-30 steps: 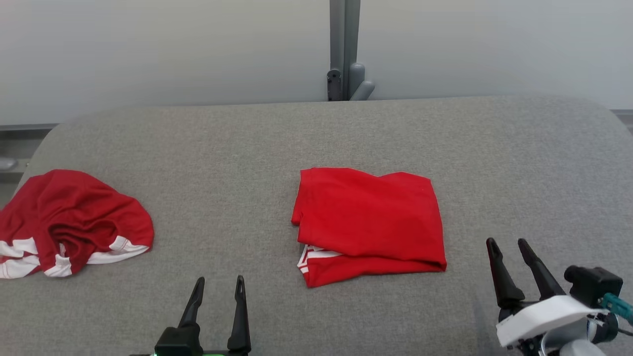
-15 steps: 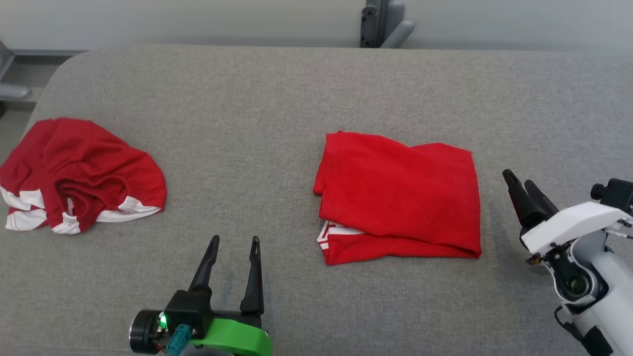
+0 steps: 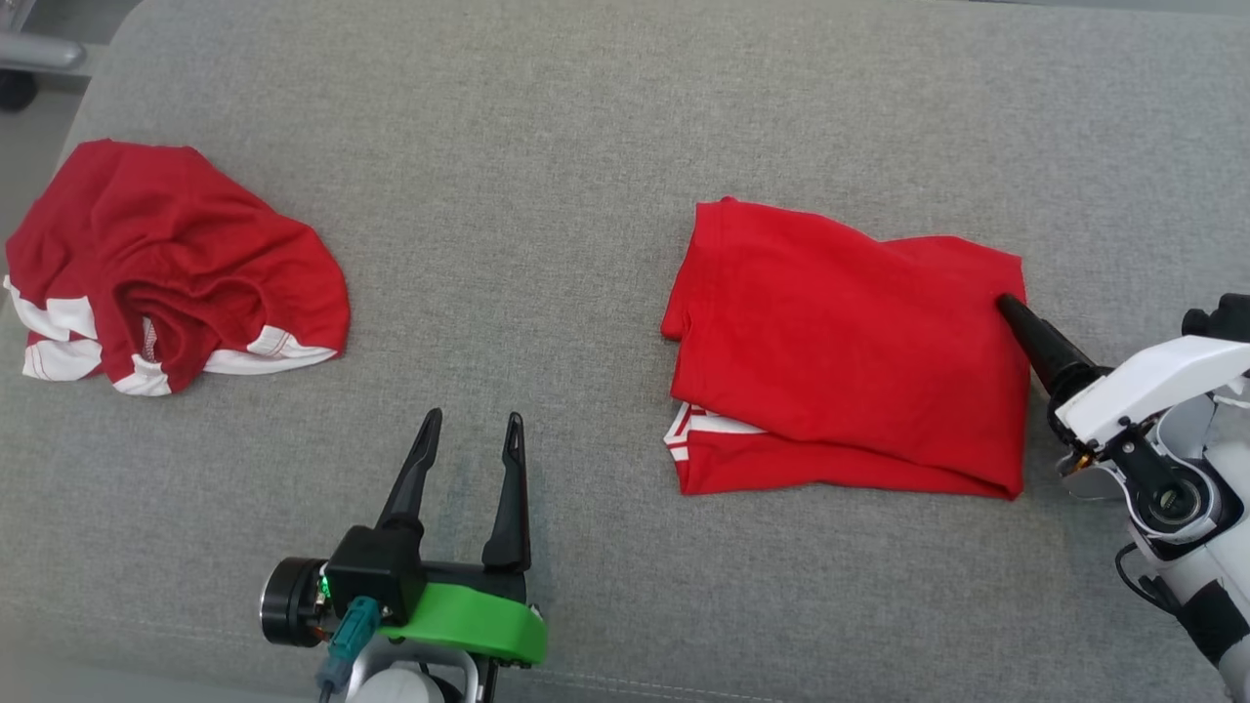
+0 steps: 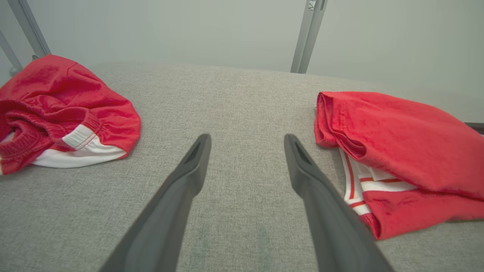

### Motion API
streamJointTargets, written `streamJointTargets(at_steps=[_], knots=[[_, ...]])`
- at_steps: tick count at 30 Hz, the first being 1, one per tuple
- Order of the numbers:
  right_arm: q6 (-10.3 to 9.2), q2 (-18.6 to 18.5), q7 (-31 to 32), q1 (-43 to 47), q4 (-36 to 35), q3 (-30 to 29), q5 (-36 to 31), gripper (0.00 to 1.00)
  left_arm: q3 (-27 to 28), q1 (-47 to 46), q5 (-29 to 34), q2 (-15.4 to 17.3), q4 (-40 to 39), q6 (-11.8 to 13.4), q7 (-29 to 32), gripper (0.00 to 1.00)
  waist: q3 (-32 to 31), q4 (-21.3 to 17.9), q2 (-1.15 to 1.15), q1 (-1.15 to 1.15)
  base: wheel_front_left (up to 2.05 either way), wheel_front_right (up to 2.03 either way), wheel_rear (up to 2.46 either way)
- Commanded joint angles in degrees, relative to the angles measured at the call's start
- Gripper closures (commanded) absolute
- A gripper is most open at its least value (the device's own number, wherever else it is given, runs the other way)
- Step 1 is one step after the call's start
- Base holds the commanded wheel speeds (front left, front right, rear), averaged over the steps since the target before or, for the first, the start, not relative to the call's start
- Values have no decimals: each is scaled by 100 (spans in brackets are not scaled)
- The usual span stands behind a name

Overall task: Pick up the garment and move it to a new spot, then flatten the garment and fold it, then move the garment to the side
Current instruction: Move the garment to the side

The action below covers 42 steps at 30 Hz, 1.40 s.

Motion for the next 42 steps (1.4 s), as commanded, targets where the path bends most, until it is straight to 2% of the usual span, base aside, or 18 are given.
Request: streamJointTargets(at_steps=[1,2,3,4,6,10,16,25,34,38,42], knots=[[2,10,106,-74,-62,35,177,0,-8,-111,-41,2,-30,25,-28,0,209,91,0,0,0,0,0],[2,10,106,-74,-62,35,177,0,-8,-111,-41,2,-30,25,-28,0,209,91,0,0,0,0,0],[1,5,132,-81,-91,36,241,22,-9,-129,-43,2,-26,25,-28,0,240,84,0,0,0,0,0],[1,-3,166,-80,-132,50,297,58,-7,-147,-44,2,-22,25,-28,0,261,78,0,0,0,0,0],[1,-23,206,-71,-230,72,381,100,-10,-169,-41,2,-10,24,-28,0,291,58,0,0,0,0,0],[1,-120,201,-42,-475,139,428,100,30,-198,-9,2,8,4,-28,0,289,-34,0,0,0,0,0],[2,-359,-158,-31,-923,264,197,100,102,-235,91,2,5,-39,-28,0,244,-288,0,0,0,0,0],[1,-769,-860,71,-1151,584,-168,100,326,-230,458,5,-25,-199,-28,0,255,-1179,0,0,0,0,0],[1,-838,-1375,54,-1130,900,-224,100,497,-295,782,103,-105,-397,-28,0,368,-2194,0,0,0,0,0],[1,-915,-1561,-43,-1109,1007,-377,100,493,-374,906,145,-206,-467,-28,0,525,-2490,0,0,0,0,0],[1,-1055,-1687,-250,-921,1021,-724,100,462,-498,1001,213,-344,-528,-28,0,777,-2602,0,0,0,0,0]])
